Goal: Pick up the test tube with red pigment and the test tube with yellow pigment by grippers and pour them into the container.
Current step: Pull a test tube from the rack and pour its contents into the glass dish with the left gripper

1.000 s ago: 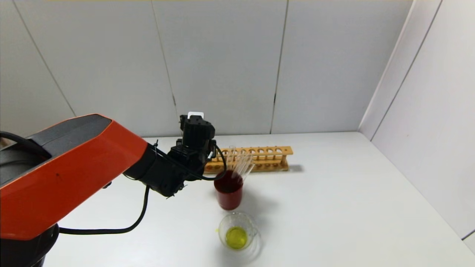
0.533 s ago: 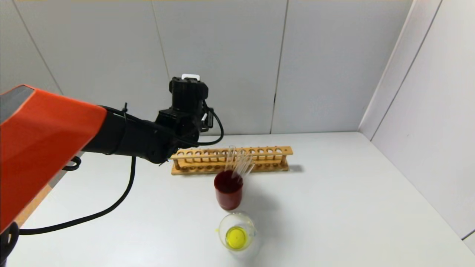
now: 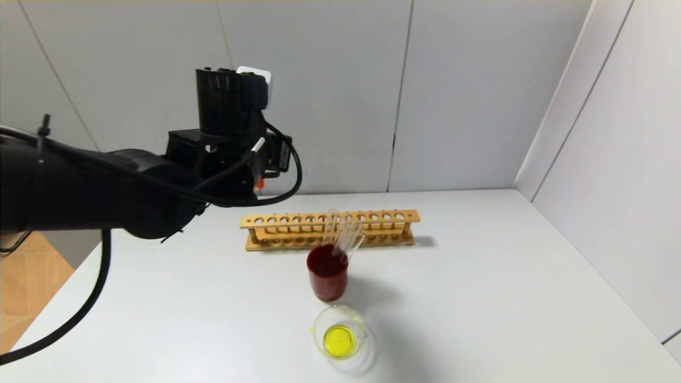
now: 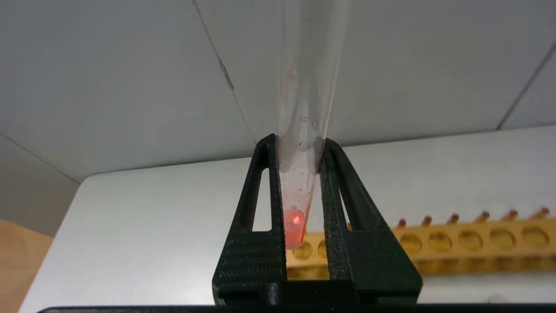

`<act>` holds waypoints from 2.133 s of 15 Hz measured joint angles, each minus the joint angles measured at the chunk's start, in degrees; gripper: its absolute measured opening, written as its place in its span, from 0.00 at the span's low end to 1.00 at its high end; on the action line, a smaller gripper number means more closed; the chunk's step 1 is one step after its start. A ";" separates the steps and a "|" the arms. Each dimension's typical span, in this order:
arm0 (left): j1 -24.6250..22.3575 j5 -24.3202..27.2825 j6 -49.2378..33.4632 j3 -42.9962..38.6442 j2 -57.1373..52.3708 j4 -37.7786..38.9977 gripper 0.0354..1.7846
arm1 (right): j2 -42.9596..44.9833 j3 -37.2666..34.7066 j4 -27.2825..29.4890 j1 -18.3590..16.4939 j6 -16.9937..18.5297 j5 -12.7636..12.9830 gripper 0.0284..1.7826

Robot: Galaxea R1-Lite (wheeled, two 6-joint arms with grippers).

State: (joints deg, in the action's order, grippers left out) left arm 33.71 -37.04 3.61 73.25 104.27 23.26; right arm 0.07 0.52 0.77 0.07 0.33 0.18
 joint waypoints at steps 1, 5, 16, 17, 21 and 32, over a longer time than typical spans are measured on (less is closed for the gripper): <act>0.91 -0.34 0.96 -3.06 -2.94 -0.17 0.15 | 0.00 0.00 0.00 0.00 0.02 0.00 0.98; 5.88 -2.10 5.57 -19.13 -14.67 -0.17 0.15 | 0.00 0.00 0.02 0.00 0.02 0.04 0.98; 20.57 -2.43 12.54 -47.04 -28.77 1.12 0.15 | 0.00 0.00 0.02 0.00 0.00 0.02 0.98; 21.38 -2.43 12.64 -47.26 -27.94 1.13 0.15 | 0.00 0.00 0.00 0.00 0.02 0.00 0.98; 23.26 -2.68 14.34 -47.51 -23.24 1.43 0.15 | 0.00 0.00 0.02 0.00 0.00 0.02 0.98; 25.38 -2.44 37.16 -46.85 -10.85 11.93 0.15 | 0.00 0.00 0.00 0.00 0.02 0.00 0.98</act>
State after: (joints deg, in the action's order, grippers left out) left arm 59.09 -39.47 40.77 26.40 93.42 35.19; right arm 0.07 0.52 0.77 0.07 0.35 0.18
